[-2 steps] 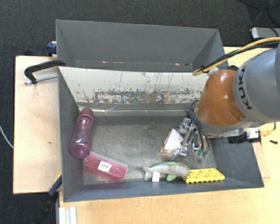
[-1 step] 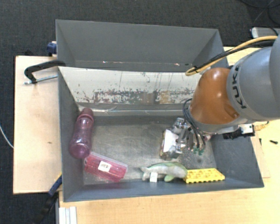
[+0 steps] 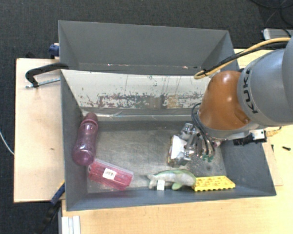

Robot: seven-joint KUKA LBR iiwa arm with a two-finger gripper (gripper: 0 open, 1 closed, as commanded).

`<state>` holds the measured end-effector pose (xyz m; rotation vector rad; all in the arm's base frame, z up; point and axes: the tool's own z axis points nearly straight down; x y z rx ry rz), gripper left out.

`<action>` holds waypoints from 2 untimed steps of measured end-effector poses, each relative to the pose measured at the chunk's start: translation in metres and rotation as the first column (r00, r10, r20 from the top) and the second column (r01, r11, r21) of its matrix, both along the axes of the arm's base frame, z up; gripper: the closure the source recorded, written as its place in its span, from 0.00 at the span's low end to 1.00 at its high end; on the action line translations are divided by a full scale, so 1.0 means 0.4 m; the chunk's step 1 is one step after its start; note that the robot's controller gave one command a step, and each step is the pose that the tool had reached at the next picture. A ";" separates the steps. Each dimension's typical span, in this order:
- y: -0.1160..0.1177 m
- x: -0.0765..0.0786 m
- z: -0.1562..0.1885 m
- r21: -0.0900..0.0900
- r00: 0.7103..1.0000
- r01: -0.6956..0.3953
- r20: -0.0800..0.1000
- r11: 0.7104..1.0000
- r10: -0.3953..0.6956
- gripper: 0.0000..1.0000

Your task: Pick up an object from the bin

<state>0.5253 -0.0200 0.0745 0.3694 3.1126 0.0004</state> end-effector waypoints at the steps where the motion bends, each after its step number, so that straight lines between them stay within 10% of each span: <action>1: 0.039 0.001 0.487 0.001 0.999 -0.038 0.008 0.999 0.038 1.00; 2: 0.038 0.001 0.482 0.001 0.999 -0.038 0.005 0.999 0.038 1.00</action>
Offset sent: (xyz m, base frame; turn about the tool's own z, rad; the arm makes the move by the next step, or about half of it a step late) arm 0.0000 0.0000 0.0000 0.0000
